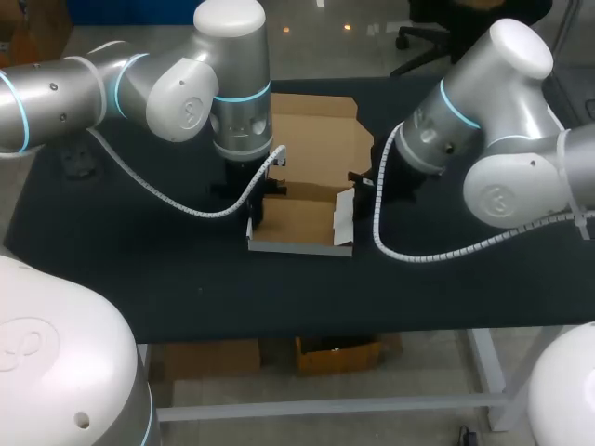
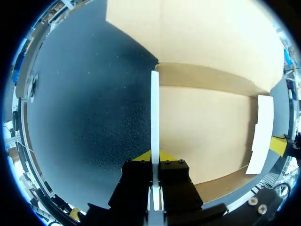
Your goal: Assemble the packaging by folding the flat box into shape, placing the metal phone stand inside, and closing the box properly
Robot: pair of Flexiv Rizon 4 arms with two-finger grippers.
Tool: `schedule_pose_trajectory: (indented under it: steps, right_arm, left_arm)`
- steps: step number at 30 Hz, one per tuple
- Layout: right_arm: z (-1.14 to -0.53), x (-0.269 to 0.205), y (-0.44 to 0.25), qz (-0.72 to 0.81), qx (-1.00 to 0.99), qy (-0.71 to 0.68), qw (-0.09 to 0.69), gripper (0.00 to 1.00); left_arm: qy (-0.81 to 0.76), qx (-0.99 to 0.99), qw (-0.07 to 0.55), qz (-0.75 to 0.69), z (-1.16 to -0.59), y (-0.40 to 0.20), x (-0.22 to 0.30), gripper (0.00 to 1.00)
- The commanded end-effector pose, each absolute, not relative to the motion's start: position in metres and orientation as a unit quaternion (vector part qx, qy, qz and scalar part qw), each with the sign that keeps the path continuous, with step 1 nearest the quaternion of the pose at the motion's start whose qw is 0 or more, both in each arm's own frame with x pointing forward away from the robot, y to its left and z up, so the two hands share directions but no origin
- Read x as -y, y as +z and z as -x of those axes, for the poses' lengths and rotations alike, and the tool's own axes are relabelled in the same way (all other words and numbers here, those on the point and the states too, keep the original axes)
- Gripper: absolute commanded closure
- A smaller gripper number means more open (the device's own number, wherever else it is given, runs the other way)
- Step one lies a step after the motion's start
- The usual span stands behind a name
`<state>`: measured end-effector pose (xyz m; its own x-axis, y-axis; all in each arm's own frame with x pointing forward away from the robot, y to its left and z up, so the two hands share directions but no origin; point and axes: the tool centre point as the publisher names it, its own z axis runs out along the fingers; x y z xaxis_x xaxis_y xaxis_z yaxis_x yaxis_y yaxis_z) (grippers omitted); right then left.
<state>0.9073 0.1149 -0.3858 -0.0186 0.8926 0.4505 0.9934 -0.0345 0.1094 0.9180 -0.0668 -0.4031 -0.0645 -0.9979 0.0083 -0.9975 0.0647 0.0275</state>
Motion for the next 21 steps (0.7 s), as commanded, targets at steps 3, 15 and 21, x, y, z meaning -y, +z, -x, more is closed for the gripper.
schedule_pose_trajectory:
  steps: [3, 15, 21]
  right_arm:
    - [-0.9124, -0.1193, -0.3878, 0.689, 0.686, -0.195, 0.127, 1.00]
    - [-0.9161, -0.1246, -0.3921, 0.693, 0.689, -0.173, 0.124, 1.00]
    - [-0.9177, -0.1261, -0.3955, 0.697, 0.689, -0.157, 0.122, 1.00]
  left_arm:
    - [-0.008, 0.730, 0.011, -0.684, -0.9179, -0.4025, 0.0682, 1.00]
    - [-0.008, 0.730, 0.011, -0.684, -0.9179, -0.4025, 0.0682, 1.00]
    - [-0.008, 0.730, 0.011, -0.684, -0.9179, -0.4025, 0.0682, 1.00]
